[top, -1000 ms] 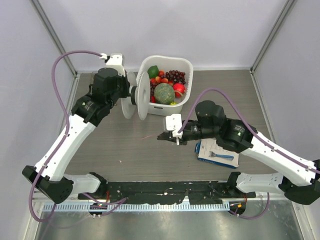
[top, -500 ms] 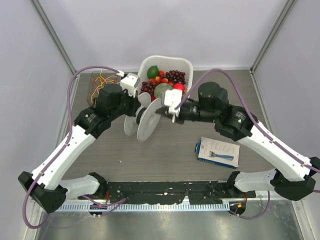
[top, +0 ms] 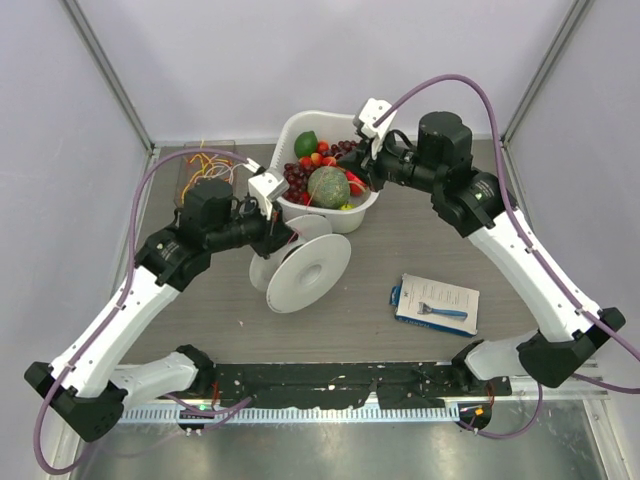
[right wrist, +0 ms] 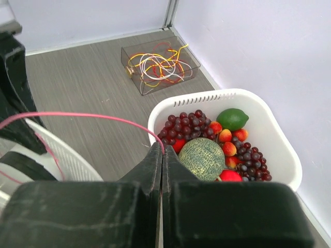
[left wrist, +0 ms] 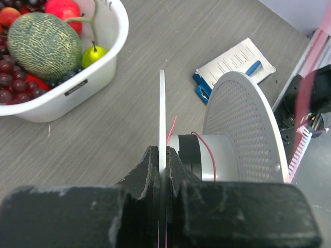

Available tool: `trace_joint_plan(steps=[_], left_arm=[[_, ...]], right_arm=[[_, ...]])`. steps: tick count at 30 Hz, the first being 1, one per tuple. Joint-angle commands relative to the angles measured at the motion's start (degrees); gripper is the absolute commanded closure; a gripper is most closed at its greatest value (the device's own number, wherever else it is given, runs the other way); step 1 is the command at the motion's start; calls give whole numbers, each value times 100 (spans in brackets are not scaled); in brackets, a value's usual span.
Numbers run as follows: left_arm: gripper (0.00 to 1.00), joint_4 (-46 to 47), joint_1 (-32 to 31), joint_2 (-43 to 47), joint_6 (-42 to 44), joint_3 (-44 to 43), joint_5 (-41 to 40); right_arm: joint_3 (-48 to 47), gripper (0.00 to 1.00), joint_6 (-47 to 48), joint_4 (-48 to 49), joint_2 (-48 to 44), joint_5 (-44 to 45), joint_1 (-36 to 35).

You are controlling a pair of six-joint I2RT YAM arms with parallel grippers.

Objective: Wrap the cables

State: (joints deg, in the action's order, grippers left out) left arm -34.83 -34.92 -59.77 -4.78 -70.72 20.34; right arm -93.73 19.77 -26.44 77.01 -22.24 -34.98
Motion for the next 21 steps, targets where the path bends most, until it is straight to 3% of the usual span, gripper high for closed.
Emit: trace_joint_plan(steps=[1,4,7,11,14,21], left_arm=[[100,-58,-15,-105,100,-328,401],[100,-174,-15,-80,197,-364,567],[100,405,125,263,-162,-136,690],[100,705,774,238,-1041,-406,1962],[100,1204,1179,202,-1752,-662,2483],[100,2829,2180,1,-4028,-970,2107]], right_arm=[[-443,99,-447,341,182,-184,219],[-427,99,-597,402,270,-175,369],[-164,99,-614,420,297,-149,640],[249,99,-694,376,402,-359,1387],[496,99,-676,280,490,-544,1897],[1269,99,-685,183,376,-1018,2250]])
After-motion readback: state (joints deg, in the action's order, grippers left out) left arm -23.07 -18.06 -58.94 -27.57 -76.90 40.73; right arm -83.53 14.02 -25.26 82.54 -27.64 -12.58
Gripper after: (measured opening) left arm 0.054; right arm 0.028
